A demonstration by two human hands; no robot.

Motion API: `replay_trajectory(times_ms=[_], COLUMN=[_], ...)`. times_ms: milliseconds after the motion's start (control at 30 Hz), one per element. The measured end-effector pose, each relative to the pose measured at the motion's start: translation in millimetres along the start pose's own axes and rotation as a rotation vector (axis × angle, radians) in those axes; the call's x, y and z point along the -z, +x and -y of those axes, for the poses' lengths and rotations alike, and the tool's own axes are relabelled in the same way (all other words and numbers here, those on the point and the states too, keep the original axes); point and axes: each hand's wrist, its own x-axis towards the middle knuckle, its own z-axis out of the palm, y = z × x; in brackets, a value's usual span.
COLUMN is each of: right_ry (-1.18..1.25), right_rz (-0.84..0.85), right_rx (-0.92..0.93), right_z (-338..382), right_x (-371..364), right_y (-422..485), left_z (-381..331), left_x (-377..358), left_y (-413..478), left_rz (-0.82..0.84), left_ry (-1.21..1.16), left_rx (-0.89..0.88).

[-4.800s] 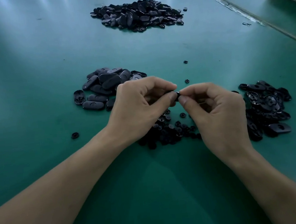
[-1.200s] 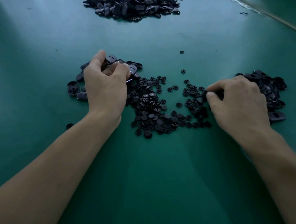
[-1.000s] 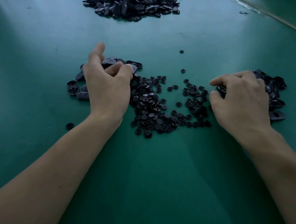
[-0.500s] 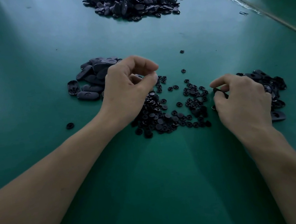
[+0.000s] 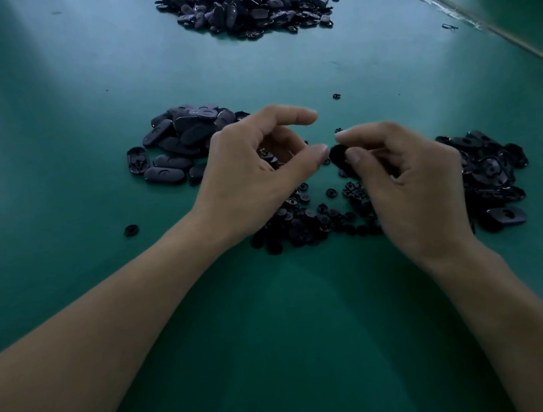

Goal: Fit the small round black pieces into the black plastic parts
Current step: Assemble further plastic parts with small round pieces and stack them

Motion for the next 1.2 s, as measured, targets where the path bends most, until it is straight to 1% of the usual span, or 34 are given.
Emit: replay_trajectory(times_ms=[100,200,367,533,667,900,1000,1100,1200], right_ry=[0.172,0.228,0.220,0.030,0.069,0.149,0.216,0.142,-0.127], right_rz=[0.072,0.118,0.082,0.111,0.103,0.059,0.070,0.119,0.234], right_rx=[0.031,0.020,-0.057,-0.109,-0.142,-0.114,-0.133,-0.148,-0.146], right_z=[6,6,7,5,7,12,15,14,9], right_x=[-6,-9,-10,-10,-10,-11,-11,-13,-12], right_y=[-3,-4,-5,-4,-5,-5,-5,-6,-7], left_z=[0,2,3,-1,-3,-4,-5,-4,-2], left_x=[-2,-2,-2,-1,0,1,1,0,-1], left_y=[0,0,1,1,0,0,0,0,0], left_rz=[0.058,0.079,0.061,-0.011,-0.016,0.021,0.028,-0.003,-0.058], left_ry=[0.028,0.015,0.024,0.009,-0.017,-0.026,-0.040,-0.016,-0.007], left_rx=[-0.038,-0.052,-0.031,-0.017,-0.010,0.011,0.005,-0.020,-0.030])
